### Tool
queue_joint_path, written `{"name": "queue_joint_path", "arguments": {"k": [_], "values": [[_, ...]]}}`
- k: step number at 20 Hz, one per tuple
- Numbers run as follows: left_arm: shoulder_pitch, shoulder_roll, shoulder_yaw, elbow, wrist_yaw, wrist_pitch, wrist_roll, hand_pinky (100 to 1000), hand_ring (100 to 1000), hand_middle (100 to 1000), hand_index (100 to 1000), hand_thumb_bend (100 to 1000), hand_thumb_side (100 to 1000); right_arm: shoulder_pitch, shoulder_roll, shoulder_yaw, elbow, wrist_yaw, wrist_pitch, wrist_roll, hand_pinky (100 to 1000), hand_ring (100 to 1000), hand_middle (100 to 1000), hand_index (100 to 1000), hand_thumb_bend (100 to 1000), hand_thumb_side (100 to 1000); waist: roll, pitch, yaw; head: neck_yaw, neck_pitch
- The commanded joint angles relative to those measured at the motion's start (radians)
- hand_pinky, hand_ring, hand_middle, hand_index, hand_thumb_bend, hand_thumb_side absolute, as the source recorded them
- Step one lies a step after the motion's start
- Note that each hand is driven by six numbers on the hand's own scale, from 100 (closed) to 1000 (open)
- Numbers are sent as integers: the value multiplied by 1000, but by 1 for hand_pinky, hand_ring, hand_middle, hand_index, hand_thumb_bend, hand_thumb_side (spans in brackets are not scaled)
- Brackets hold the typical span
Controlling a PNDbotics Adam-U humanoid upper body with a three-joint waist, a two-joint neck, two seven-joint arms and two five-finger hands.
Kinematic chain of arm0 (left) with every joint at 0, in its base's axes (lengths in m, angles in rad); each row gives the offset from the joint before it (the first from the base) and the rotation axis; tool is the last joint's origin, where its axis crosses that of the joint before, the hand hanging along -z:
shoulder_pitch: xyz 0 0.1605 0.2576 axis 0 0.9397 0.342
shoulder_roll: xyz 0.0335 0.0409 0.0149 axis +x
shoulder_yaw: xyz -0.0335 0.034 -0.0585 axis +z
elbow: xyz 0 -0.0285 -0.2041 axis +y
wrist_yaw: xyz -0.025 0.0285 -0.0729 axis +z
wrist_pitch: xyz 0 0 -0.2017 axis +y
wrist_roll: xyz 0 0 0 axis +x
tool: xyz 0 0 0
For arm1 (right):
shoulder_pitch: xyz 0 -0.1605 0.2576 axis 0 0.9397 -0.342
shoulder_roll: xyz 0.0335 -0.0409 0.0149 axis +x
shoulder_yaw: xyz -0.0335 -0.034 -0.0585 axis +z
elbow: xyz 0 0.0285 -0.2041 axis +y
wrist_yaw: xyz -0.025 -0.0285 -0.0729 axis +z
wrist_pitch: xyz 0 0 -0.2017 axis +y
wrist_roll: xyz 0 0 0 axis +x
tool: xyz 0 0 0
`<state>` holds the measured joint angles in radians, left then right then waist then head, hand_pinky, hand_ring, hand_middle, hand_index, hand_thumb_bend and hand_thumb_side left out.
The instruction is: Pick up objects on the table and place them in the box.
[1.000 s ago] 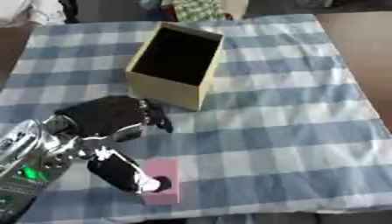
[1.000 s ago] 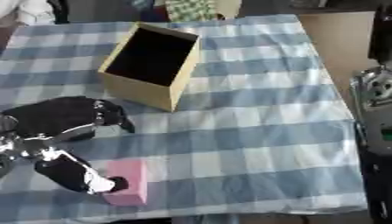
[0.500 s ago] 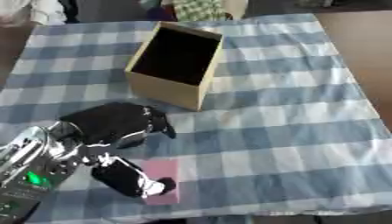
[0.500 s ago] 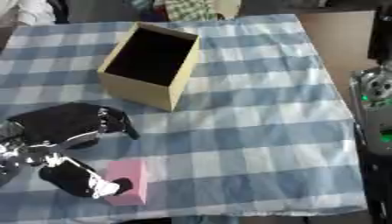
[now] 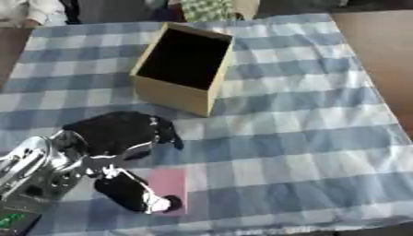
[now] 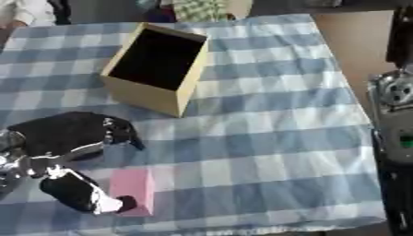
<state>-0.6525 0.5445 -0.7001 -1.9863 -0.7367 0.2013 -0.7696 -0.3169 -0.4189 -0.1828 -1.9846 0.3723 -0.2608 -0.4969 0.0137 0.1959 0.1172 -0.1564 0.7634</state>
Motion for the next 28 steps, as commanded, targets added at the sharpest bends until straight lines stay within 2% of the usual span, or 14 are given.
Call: {"name": "queue_joint_path", "arguments": {"k": [1, 6, 11, 20, 28], "values": [[-11, 17, 7, -14, -2, -8, -11, 754, 817, 746, 827, 552, 598, -12, -15, 1, -15, -10, -3, 5, 848, 694, 653, 744, 100, 987, -1, -11, -1, 1, 7], [-9, 13, 8, -14, 11, -8, -19, 756, 818, 747, 828, 573, 596, -11, -15, 3, -15, -14, -3, 8, 849, 693, 652, 744, 100, 986, -3, -10, 4, 3, 7], [-7, 13, 11, -14, -1, -14, -37, 760, 823, 749, 827, 603, 546, -11, -19, 3, -15, -15, -4, 8, 848, 694, 653, 744, 100, 988, -7, -9, 8, -1, 7], [10, 13, 10, -14, -59, -10, -55, 771, 834, 759, 829, 607, 526, -10, -20, 1, -15, -15, -5, 6, 848, 694, 653, 744, 100, 988, -8, -10, 8, -2, 7], [22, 7, 11, -14, -117, 17, -67, 779, 848, 775, 833, 582, 520, -11, -21, 0, -15, -14, -6, 4, 849, 693, 652, 744, 100, 988, -8, -7, 6, -1, 7]]}}
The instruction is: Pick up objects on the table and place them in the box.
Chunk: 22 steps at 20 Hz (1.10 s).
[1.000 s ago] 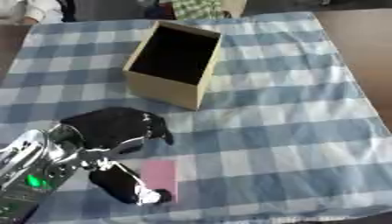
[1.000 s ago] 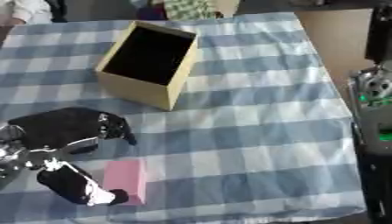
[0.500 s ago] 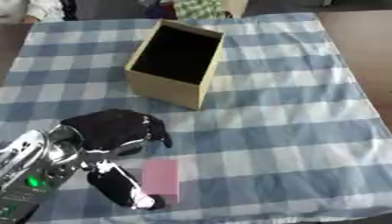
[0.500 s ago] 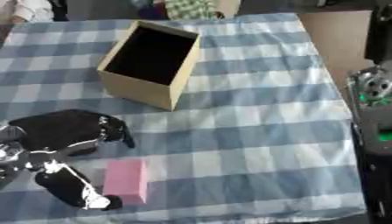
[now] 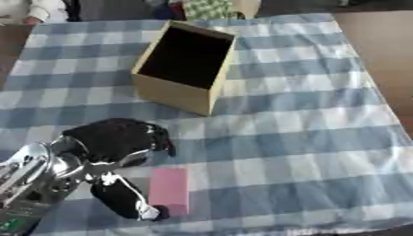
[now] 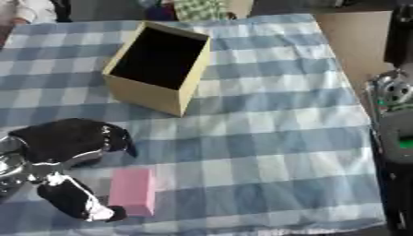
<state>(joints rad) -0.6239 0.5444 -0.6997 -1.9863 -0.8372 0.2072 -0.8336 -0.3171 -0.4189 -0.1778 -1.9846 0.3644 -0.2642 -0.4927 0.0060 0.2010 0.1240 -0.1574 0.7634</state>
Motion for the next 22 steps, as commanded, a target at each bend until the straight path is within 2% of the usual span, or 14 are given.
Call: {"name": "queue_joint_path", "arguments": {"k": [1, 8, 14, 16, 22], "values": [[-5, 6, 11, -14, -23, 15, -4, 778, 847, 774, 833, 580, 522, -11, -21, -5, -15, -6, -3, 0, 849, 694, 652, 744, 100, 988, 0, -11, -1, -1, 7], [5, -6, 15, -14, -40, 47, 5, 760, 836, 777, 855, 595, 511, -12, -19, -6, -15, -6, -2, -1, 849, 693, 651, 743, 100, 988, 1, -5, -3, -2, 7], [10, -8, 23, -14, 19, 70, 37, 715, 794, 749, 886, 634, 514, -11, -16, -8, -15, -4, -1, -3, 849, 693, 649, 741, 100, 987, 1, -3, -3, -5, 7], [12, -6, 26, -14, 45, 86, 48, 678, 765, 730, 827, 646, 508, -11, -15, -7, -15, -3, 0, -3, 849, 693, 648, 741, 100, 987, 1, -3, -3, -7, 7], [19, -2, 27, -14, 90, 124, 60, 656, 738, 736, 835, 647, 505, -10, -13, -8, -15, -3, 2, -4, 849, 692, 647, 740, 100, 987, 1, -3, -3, -7, 7]]}}
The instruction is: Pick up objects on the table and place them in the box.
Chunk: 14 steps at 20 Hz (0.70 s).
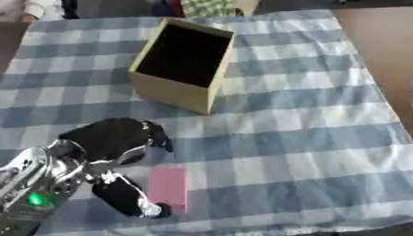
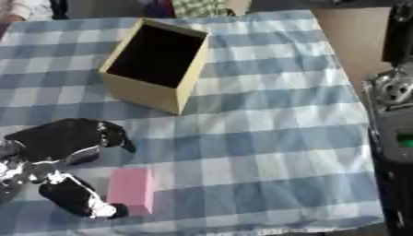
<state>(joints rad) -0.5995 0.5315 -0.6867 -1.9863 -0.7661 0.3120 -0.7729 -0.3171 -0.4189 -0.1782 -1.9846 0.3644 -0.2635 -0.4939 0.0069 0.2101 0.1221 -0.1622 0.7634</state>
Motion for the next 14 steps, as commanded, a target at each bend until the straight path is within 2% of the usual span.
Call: {"name": "queue_joint_path", "arguments": {"k": [1, 7, 12, 14], "values": [[-4, 10, 13, -14, 26, 27, -3, 656, 732, 734, 840, 646, 505, -10, -13, -7, -15, -3, 2, -3, 849, 692, 647, 740, 100, 987, 0, -12, -1, -2, 7], [5, 4, 14, -11, 19, 69, -18, 651, 710, 740, 867, 636, 499, -11, -12, -7, -15, -2, 3, -3, 850, 691, 645, 740, 100, 988, -2, -8, -1, -2, 7], [14, -10, 9, 15, 26, 87, -14, 650, 693, 725, 867, 639, 476, -13, -9, -7, -15, -3, 5, -3, 850, 691, 644, 739, 100, 992, -3, -5, -1, -1, 7], [17, -17, 6, 34, 23, 88, -6, 645, 688, 720, 866, 614, 470, -13, -8, -6, -15, -4, 6, -1, 850, 691, 644, 739, 100, 992, -3, -5, -2, -1, 7]]}}
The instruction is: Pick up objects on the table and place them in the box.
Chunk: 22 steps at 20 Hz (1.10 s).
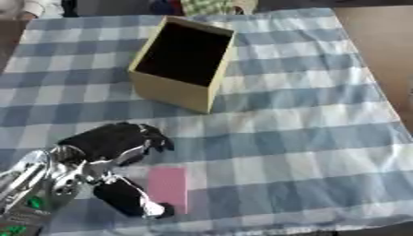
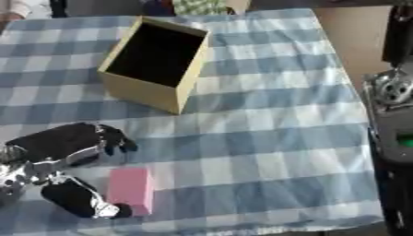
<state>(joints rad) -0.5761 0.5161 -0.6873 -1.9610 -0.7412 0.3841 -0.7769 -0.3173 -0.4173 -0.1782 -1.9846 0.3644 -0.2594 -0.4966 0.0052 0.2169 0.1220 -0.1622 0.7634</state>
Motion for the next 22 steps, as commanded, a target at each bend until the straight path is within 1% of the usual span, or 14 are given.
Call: {"name": "queue_joint_path", "arguments": {"k": [1, 9, 12, 14, 15, 17, 20, 21, 22], "values": [[-5, -5, 5, 19, -4, 15, 4, 644, 687, 722, 866, 605, 468, -13, -9, -6, -15, -4, 1, 1, 850, 691, 644, 739, 100, 993, -2, -11, -2, -1, 7], [-4, -24, -17, 80, -7, -11, 25, 643, 690, 734, 857, 578, 479, -17, -6, -6, -15, -5, 2, 1, 850, 688, 640, 739, 100, 993, -2, -5, -4, 0, 7], [-4, -30, -31, 103, -13, -21, 26, 643, 693, 734, 852, 539, 490, -17, -5, -6, -15, -5, 3, 0, 850, 687, 639, 739, 100, 994, -1, -4, -7, 1, 7], [-4, -34, -38, 115, -20, -32, 30, 639, 690, 730, 849, 527, 482, -17, -5, -7, -15, -4, 3, -2, 850, 686, 638, 738, 100, 994, -2, -4, -9, 0, 7], [-5, -36, -39, 116, -25, -38, 33, 632, 677, 711, 841, 477, 471, -17, -5, -8, -15, -4, 4, -3, 850, 685, 637, 738, 100, 993, -2, -4, -9, 0, 7], [-9, -36, -42, 108, -39, -53, 37, 625, 662, 691, 836, 395, 482, -16, -5, -8, -15, -4, 5, -4, 850, 684, 636, 738, 100, 993, -2, -3, -9, 0, 7], [-13, -32, -44, 88, -64, -64, 40, 589, 637, 638, 823, 357, 485, -16, -5, -8, -15, -4, 8, -5, 850, 683, 635, 738, 100, 992, -1, -3, -9, -2, 7], [-13, -31, -45, 82, -70, -65, 40, 562, 620, 605, 818, 329, 483, -15, -5, -8, -15, -4, 8, -5, 850, 683, 634, 737, 100, 992, -1, -3, -9, -2, 7], [-14, -31, -45, 78, -74, -66, 40, 556, 617, 601, 817, 326, 482, -15, -5, -8, -15, -4, 9, -6, 850, 683, 634, 737, 100, 992, -1, -3, -9, -3, 7]]}}
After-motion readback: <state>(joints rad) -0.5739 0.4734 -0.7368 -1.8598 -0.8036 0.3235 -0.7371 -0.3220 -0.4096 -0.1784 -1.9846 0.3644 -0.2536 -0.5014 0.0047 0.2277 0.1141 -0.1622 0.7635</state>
